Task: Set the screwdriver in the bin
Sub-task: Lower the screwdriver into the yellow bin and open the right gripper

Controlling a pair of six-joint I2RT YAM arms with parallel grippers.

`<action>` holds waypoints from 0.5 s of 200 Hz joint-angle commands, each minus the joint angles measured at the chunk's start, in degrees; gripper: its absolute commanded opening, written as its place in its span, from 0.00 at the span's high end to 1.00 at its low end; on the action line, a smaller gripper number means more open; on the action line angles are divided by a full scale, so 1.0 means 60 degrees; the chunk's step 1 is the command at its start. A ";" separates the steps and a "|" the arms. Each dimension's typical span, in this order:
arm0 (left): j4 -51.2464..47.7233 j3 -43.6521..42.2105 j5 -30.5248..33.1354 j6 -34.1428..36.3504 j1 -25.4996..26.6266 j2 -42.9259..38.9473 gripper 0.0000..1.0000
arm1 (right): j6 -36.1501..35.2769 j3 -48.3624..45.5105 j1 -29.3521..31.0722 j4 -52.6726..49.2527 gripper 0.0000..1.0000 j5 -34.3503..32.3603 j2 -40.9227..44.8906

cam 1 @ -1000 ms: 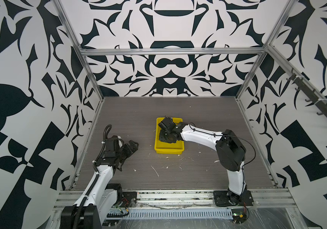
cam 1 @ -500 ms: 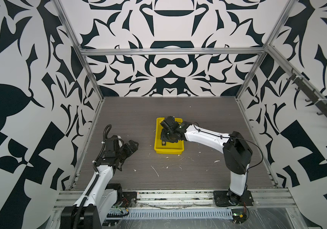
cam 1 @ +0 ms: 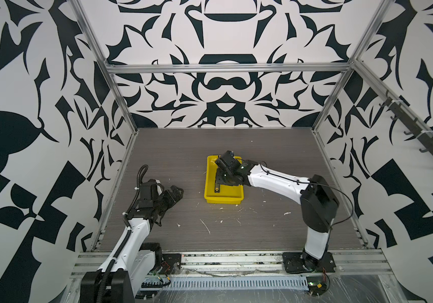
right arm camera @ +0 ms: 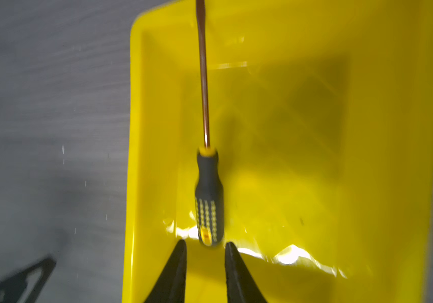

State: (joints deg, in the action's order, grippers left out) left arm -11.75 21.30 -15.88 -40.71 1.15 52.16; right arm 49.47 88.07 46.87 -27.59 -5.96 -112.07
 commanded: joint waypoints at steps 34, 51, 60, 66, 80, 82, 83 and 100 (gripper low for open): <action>0.0007 -0.0003 0.0038 -0.0084 0.0014 -0.0017 0.00 | -0.0566 0.2520 -0.0473 -0.0456 0.70 0.0496 -0.2128; -0.0005 -0.0030 0.0053 -0.0086 0.0021 -0.0094 0.00 | -0.0583 0.2677 -0.0509 -0.0582 0.75 0.0315 -0.2376; -0.0009 -0.0034 0.0054 -0.0082 0.0014 -0.0137 0.00 | -0.0535 0.2683 -0.0557 -0.0697 0.78 0.0275 -0.2408; -0.0017 -0.0045 0.0054 -0.0099 0.0015 -0.0164 0.00 | -0.0512 0.2607 -0.0590 -0.0720 0.80 0.0261 -0.2352; -0.0005 -0.0037 0.0097 -0.0095 0.0018 -0.0161 0.01 | -0.0407 0.2222 -0.0599 -0.0545 0.89 0.0173 -0.2060; -0.0005 -0.0035 0.0098 -0.0099 0.0015 -0.0155 0.00 | -0.0401 0.2151 -0.0600 -0.0496 0.90 0.0172 -0.2004; -0.0005 -0.0035 0.0098 -0.0099 0.0014 -0.0155 0.00 | -0.0390 0.2108 -0.0595 -0.0468 0.91 0.0165 -0.1975; 0.0010 -0.0006 0.0062 -0.0091 0.0023 -0.0032 0.01 | -0.0192 0.1510 -0.0594 -0.0049 1.00 0.0140 -0.1463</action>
State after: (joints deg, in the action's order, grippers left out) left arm -11.73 21.28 -15.86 -40.73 1.15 51.81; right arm 47.05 100.18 43.20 -28.97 -4.12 -127.00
